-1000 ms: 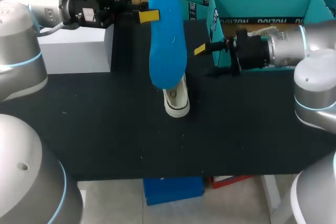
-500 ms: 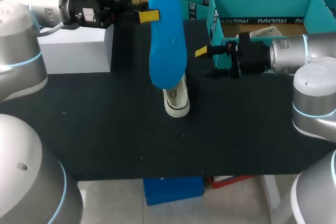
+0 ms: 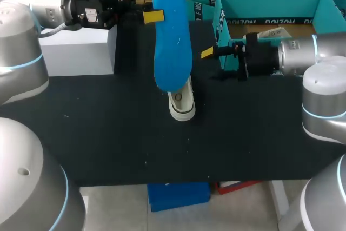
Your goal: Take the shoe out of the shoebox, open the shoe tongue, remove and reinsert the insole, then place the shoe into the shoebox
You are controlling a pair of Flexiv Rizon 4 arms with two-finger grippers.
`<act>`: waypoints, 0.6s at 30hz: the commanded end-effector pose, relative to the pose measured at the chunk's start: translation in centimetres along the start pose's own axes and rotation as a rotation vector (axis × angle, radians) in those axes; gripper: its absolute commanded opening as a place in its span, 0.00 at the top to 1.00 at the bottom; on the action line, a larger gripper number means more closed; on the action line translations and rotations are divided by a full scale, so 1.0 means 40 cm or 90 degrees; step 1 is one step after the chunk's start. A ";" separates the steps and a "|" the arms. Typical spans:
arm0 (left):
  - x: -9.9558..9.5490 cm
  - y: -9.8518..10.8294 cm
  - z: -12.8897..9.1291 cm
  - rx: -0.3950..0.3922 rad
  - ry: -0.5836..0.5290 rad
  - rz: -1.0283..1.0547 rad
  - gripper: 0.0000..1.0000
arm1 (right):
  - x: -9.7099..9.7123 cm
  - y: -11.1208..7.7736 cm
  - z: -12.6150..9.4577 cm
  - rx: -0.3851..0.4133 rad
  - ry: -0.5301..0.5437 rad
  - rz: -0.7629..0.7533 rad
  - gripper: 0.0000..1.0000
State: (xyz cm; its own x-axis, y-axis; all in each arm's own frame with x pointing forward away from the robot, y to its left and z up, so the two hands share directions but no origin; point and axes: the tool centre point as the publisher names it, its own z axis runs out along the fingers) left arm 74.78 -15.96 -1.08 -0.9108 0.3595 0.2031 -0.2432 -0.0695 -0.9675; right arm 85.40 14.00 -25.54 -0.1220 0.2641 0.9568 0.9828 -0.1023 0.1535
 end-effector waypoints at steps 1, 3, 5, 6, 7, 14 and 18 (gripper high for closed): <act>0.001 0.003 0.003 0.000 -0.003 0.001 1.00 | -0.002 0.001 0.005 -0.002 0.000 0.000 0.00; 0.001 0.003 0.003 0.000 -0.003 0.001 1.00 | -0.002 0.001 0.005 -0.002 0.000 0.000 0.00; 0.001 0.003 0.003 0.000 -0.003 0.001 1.00 | -0.002 0.001 0.005 -0.002 0.000 0.000 0.00; 0.001 0.003 0.003 0.000 -0.003 0.001 1.00 | -0.002 0.001 0.005 -0.002 0.000 0.000 0.00; 0.001 0.003 0.003 0.000 -0.003 0.001 1.00 | -0.002 0.001 0.005 -0.002 0.000 0.000 0.00; 0.032 0.033 0.008 -0.100 -0.052 0.197 1.00 | -0.002 0.001 0.005 -0.002 0.000 0.000 0.00; 0.062 0.077 0.003 -0.181 -0.104 0.354 1.00 | -0.002 0.001 0.005 -0.002 0.000 0.000 0.00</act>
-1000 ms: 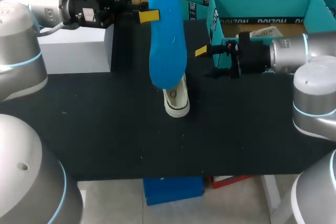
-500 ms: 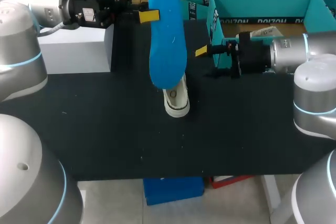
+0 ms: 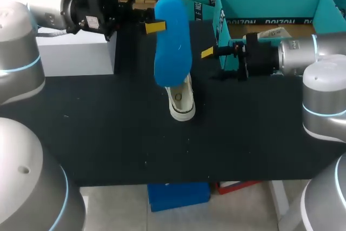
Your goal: Take the shoe out of the shoebox, open the shoe tongue, remove and reinsert the insole, then place the shoe into the shoebox
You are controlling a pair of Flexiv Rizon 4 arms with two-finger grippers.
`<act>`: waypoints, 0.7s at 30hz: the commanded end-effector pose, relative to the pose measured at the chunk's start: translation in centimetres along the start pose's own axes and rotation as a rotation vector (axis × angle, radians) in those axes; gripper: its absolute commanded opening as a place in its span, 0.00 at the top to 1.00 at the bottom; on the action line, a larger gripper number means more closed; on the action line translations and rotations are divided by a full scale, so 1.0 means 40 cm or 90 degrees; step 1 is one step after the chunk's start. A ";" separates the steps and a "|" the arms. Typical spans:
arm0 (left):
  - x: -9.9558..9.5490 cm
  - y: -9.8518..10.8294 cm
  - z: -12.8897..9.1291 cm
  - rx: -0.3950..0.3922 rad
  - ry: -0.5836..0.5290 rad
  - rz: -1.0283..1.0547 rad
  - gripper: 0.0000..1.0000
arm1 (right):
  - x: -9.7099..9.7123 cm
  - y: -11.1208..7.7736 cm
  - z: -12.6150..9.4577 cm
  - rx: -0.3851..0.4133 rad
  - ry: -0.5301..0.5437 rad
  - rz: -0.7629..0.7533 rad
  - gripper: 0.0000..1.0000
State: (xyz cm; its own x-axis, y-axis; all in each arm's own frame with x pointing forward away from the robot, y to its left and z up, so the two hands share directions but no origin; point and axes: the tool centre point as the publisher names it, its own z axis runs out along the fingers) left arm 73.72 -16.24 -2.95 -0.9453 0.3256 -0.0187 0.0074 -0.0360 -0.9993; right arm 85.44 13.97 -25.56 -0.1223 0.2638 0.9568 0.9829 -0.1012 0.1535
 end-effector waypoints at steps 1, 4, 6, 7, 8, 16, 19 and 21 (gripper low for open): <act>0.063 0.025 -0.005 -0.132 -0.095 0.235 1.00 | -0.002 0.000 0.005 -0.002 0.000 0.000 0.00; 0.086 0.060 -0.001 -0.194 -0.116 0.329 1.00 | -0.002 0.000 0.005 -0.002 0.000 0.000 0.00; 0.093 0.080 0.005 -0.243 -0.115 0.392 1.00 | -0.002 0.000 0.005 -0.002 0.000 0.000 0.00; 0.094 0.088 0.005 -0.243 -0.116 0.407 1.00 | -0.002 0.000 0.005 -0.002 0.000 0.000 0.00; 0.095 0.096 0.005 -0.245 -0.108 0.415 1.00 | -0.002 0.000 0.005 -0.002 0.000 0.000 0.00; 0.096 0.119 0.005 -0.233 -0.079 0.371 1.00 | -0.002 0.000 0.005 -0.002 0.000 0.000 0.00; 0.096 0.119 0.005 -0.233 -0.079 0.371 1.00 | -0.002 0.000 0.005 -0.002 0.000 0.000 0.00; 0.096 0.119 0.005 -0.233 -0.079 0.371 1.00 | -0.002 0.000 0.005 -0.002 0.000 0.000 0.00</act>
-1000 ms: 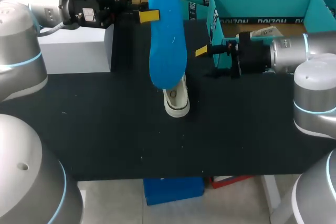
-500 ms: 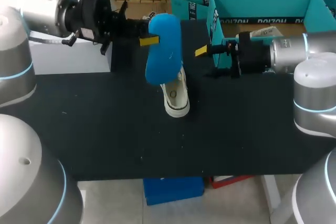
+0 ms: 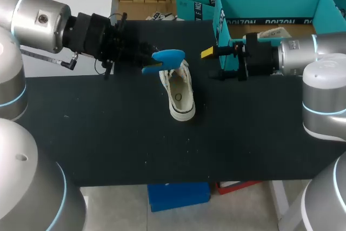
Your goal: Take the shoe out of the shoebox, open the shoe tongue, remove and reinsert the insole, then place the shoe into the shoebox
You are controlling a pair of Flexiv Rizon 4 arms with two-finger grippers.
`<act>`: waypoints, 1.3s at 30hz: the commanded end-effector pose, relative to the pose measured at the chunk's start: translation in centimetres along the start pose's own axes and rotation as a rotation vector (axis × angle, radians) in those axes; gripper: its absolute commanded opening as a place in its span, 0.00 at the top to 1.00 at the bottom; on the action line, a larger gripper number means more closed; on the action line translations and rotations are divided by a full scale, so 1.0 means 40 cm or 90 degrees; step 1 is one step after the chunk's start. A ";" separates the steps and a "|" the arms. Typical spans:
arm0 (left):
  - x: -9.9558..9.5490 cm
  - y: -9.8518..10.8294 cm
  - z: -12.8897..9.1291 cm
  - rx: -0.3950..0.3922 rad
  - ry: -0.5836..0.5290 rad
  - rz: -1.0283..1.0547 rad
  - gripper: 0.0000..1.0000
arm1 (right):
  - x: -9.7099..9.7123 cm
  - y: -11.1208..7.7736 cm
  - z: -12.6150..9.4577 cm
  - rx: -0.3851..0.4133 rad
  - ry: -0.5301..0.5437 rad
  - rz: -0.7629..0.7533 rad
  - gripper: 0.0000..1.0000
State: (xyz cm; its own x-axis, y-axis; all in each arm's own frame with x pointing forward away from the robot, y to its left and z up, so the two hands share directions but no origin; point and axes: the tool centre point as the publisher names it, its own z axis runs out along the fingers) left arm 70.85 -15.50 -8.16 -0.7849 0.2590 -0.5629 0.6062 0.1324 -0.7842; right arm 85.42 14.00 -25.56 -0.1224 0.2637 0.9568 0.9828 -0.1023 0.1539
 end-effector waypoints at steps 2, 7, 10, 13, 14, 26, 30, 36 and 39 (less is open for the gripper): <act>0.011 -0.019 -0.004 -0.016 -0.014 0.003 1.00 | -0.002 0.000 0.005 -0.002 0.000 0.000 0.00; 0.011 -0.019 -0.004 -0.016 -0.014 0.003 1.00 | -0.002 0.000 0.005 -0.002 0.000 0.000 0.00; 0.011 -0.019 -0.004 -0.016 -0.014 0.003 1.00 | -0.002 0.000 0.005 -0.002 0.000 0.000 0.00; 0.011 -0.019 -0.004 -0.016 -0.014 0.003 1.00 | -0.002 0.000 0.005 -0.002 0.000 0.000 0.00; 0.011 -0.019 -0.004 -0.016 -0.014 0.003 1.00 | -0.002 0.000 0.005 -0.002 0.000 0.000 0.00; 0.203 0.079 -0.019 -0.013 -0.078 0.158 1.00 | -0.002 0.000 0.005 -0.002 0.000 0.000 0.00; 0.240 0.120 -0.024 -0.024 -0.079 0.250 1.00 | -0.002 0.000 0.005 -0.002 0.000 0.000 0.00; 0.296 0.185 -0.004 -0.046 -0.071 0.369 1.00 | -0.002 0.000 0.005 -0.002 0.000 0.000 0.00; 0.317 0.228 0.010 -0.065 -0.076 0.429 1.00 | -0.002 0.000 0.005 -0.002 0.000 0.000 0.00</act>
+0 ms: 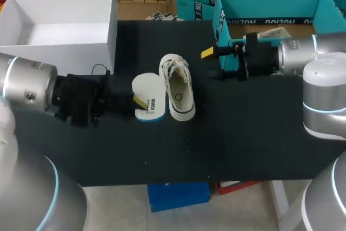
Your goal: Take the shoe out of the shoebox, open the shoe tongue, remove and reinsert the insole, then place the shoe into the shoebox
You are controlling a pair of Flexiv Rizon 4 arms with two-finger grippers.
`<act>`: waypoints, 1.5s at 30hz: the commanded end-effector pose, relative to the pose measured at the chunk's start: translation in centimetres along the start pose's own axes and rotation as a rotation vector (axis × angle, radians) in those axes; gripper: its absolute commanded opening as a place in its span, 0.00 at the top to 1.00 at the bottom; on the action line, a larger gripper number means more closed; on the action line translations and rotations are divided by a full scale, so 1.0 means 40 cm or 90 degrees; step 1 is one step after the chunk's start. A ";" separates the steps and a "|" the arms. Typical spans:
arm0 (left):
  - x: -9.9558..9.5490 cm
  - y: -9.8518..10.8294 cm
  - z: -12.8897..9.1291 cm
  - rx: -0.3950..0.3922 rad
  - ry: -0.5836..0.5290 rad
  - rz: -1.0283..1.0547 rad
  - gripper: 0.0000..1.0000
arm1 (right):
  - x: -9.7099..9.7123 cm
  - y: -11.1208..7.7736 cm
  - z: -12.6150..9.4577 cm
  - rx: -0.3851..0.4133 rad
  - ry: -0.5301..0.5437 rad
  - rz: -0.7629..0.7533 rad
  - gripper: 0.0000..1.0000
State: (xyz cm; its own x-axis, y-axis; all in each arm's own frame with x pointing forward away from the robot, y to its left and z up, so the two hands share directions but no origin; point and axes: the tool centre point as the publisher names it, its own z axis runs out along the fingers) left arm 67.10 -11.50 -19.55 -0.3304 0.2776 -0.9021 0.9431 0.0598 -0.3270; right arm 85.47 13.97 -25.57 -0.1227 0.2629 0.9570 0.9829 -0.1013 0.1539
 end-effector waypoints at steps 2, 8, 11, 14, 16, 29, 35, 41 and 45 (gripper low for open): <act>0.095 0.023 0.030 -0.045 -0.045 0.089 1.00 | -0.001 -0.001 0.005 -0.002 -0.001 0.000 0.00; 0.154 0.076 0.064 -0.114 -0.003 0.168 1.00 | -0.001 -0.001 0.005 -0.002 -0.001 0.000 0.00; 0.172 0.109 0.074 -0.126 -0.007 0.179 1.00 | -0.001 -0.001 0.005 -0.002 -0.001 0.000 0.00; 0.185 0.139 0.084 -0.139 -0.009 0.200 1.00 | -0.001 -0.001 0.005 -0.002 -0.001 0.000 0.00; 0.188 0.159 0.091 -0.141 -0.022 0.191 1.00 | -0.001 -0.001 0.005 -0.002 -0.001 0.000 0.00; 0.188 0.164 0.091 -0.127 -0.025 0.174 1.00 | -0.001 -0.001 0.005 -0.002 -0.001 0.000 0.00; 0.190 0.153 0.097 -0.136 -0.014 0.203 1.00 | -0.001 -0.001 0.005 -0.002 -0.001 0.000 0.00; 0.208 0.139 0.119 -0.161 -0.019 0.283 1.00 | -0.001 -0.001 0.005 -0.002 -0.001 0.000 0.00; 0.229 0.162 0.128 -0.182 -0.022 0.312 1.00 | -0.001 -0.001 0.005 -0.002 -0.001 0.000 0.00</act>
State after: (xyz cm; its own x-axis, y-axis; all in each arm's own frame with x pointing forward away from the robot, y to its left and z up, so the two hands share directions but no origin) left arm 70.18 -13.12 -30.36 0.1333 0.3111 -0.9410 0.9699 0.1541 0.1883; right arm 85.44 14.00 -25.53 -0.1228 0.2639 0.9567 0.9829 -0.1010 0.1540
